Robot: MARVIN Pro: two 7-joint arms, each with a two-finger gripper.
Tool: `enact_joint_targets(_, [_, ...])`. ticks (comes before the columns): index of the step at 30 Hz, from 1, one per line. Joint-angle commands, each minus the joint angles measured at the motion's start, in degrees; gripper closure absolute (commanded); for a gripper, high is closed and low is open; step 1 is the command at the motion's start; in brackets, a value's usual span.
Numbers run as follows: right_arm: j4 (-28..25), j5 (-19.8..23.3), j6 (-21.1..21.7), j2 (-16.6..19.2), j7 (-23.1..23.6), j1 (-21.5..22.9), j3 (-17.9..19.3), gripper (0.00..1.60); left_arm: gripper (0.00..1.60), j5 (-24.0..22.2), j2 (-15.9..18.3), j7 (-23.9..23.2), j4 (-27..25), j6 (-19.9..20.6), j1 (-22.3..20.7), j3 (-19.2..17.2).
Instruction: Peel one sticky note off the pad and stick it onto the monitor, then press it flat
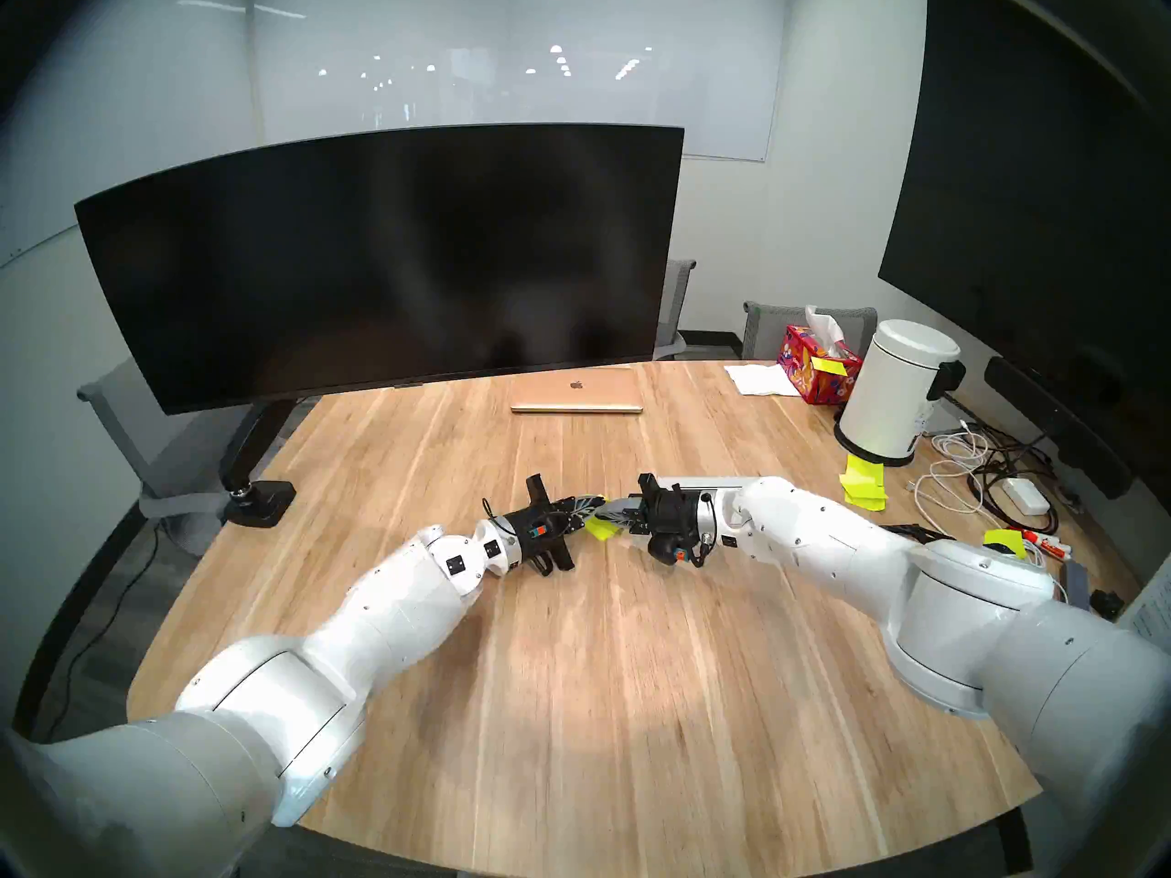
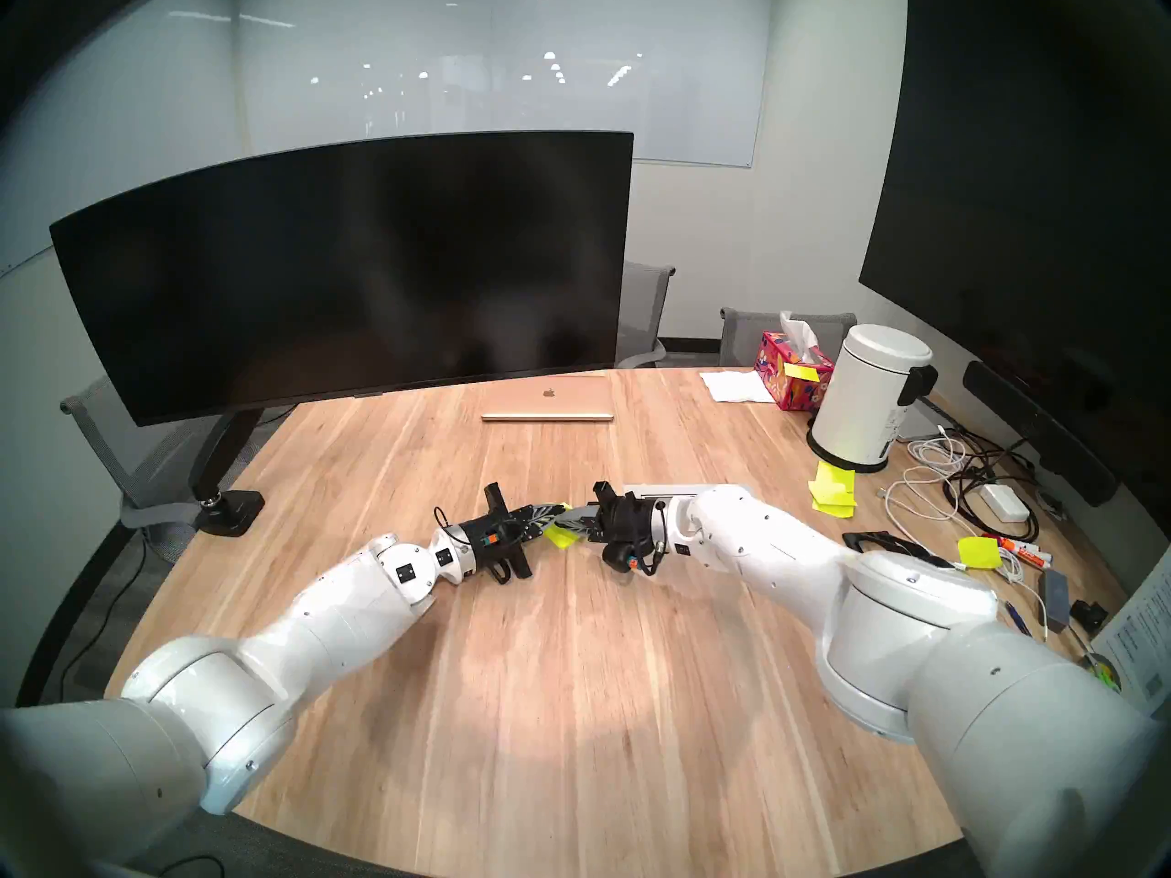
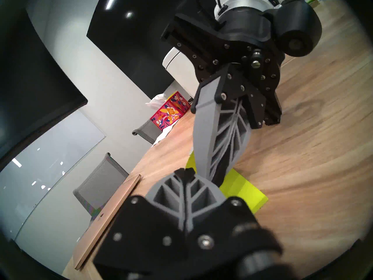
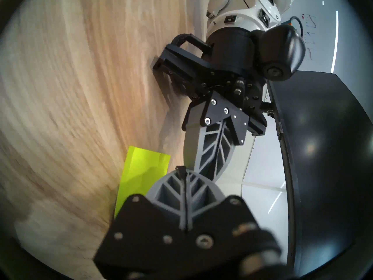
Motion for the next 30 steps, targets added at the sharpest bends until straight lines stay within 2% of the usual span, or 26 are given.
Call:
enact_joint_targets(1, [3.38, -1.63, -1.15, -1.74, 0.55, -1.11, -1.94, 1.6, 1.6, 0.43, -0.26, -0.11, 1.45, 0.76, 0.78, 0.51])
enact_joint_targets(7, [2.38, -6.27, -1.78, -0.38, -1.67, 0.43, -5.42, 1.6, 1.6, 0.4, -0.47, -0.17, 2.13, 0.71, 0.36, 0.64])
enact_joint_targets(19, [4.36, -10.91, -3.5, -0.85, -6.01, 2.48, -8.93, 1.6, 1.6, 0.23, -1.23, -0.41, 3.96, 0.23, -0.72, 0.89])
enact_joint_targets(28, [8.87, -11.8, -4.4, -3.39, -8.04, 3.14, -9.61, 1.6, 1.6, -0.04, -1.47, -0.78, 5.47, -0.45, -1.47, 0.84])
enact_joint_targets(30, [10.86, -10.18, -4.93, -4.41, -7.45, 2.82, -8.28, 1.6, 1.6, -0.11, -1.49, -0.82, 5.73, -0.54, -1.59, 0.8])
